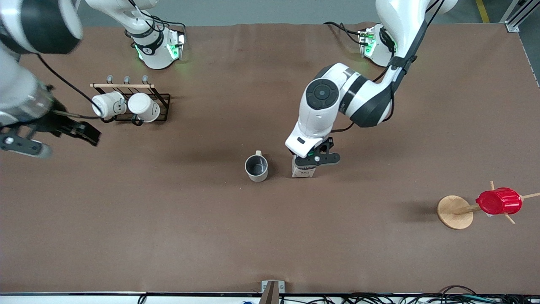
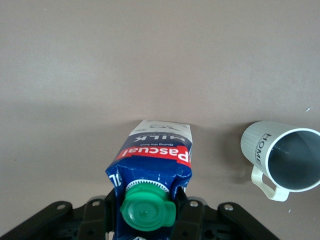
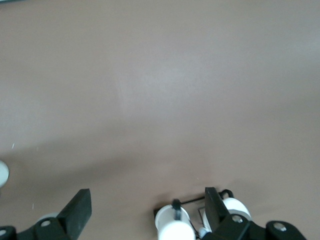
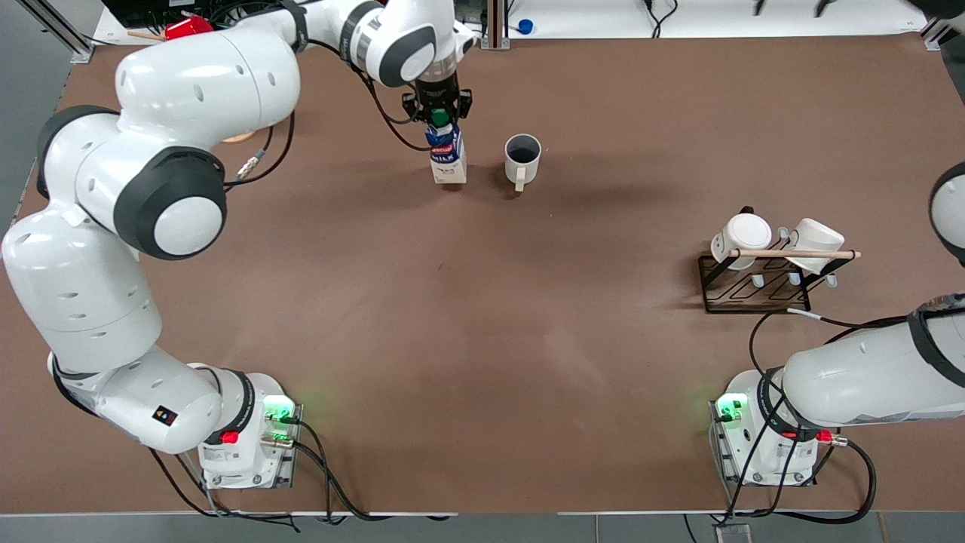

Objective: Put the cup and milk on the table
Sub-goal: 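Set the mug down with the right gripper while the left gripper carries the carton, then lower the milk carton beside the mug with the left gripper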

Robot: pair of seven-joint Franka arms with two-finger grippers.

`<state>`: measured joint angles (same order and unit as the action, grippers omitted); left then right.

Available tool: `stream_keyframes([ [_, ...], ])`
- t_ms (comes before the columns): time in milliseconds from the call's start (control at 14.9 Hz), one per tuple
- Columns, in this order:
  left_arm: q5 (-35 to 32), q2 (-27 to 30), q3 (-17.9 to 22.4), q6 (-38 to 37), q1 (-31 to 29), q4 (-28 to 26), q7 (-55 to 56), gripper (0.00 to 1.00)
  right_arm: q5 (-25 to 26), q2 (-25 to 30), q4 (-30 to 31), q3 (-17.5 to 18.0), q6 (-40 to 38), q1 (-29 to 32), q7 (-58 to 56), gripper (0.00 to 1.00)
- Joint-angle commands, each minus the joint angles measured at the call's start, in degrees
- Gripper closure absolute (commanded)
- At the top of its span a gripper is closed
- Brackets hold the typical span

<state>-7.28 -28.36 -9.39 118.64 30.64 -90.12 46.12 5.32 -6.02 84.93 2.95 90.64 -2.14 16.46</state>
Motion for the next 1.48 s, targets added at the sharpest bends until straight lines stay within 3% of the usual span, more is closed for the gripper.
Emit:
stream_keyframes([
  [0,-1.86,-2.05,0.25,-1.39,1.79,3.55,1.34,0.93,-4.96,4.78,2.35,-6.63,-2.56,-0.32,-10.72,0.00],
  [268,-2.65,-1.96,0.60,-1.48,3.38,3.55,1.34,0.93,-8.39,5.05,0.51,-6.12,-5.66,2.76,-12.15,0.00],
  [537,-2.57,-2.75,0.51,-1.66,3.38,3.63,1.34,0.93,-8.40,5.05,0.32,-6.03,-6.00,2.14,-12.42,0.00],
  [738,-2.65,-6.87,0.51,-1.66,3.38,8.89,1.34,0.93,-8.40,5.05,0.32,-6.11,-5.92,2.06,-12.50,0.00],
  [1274,-2.56,-9.26,0.69,-1.83,3.82,11.99,0.72,0.92,-8.40,5.05,0.32,-6.11,-6.01,2.14,-12.59,0.00],
  [1341,-2.56,-9.26,0.60,-1.83,4.25,11.99,0.64,0.85,-8.40,5.05,0.32,-6.11,-6.01,2.14,-12.59,0.00],
  [1409,-2.65,-9.26,0.60,-1.83,4.60,11.81,0.11,0.67,-8.40,5.05,0.41,-6.11,-6.09,2.14,-12.59,0.00],
])
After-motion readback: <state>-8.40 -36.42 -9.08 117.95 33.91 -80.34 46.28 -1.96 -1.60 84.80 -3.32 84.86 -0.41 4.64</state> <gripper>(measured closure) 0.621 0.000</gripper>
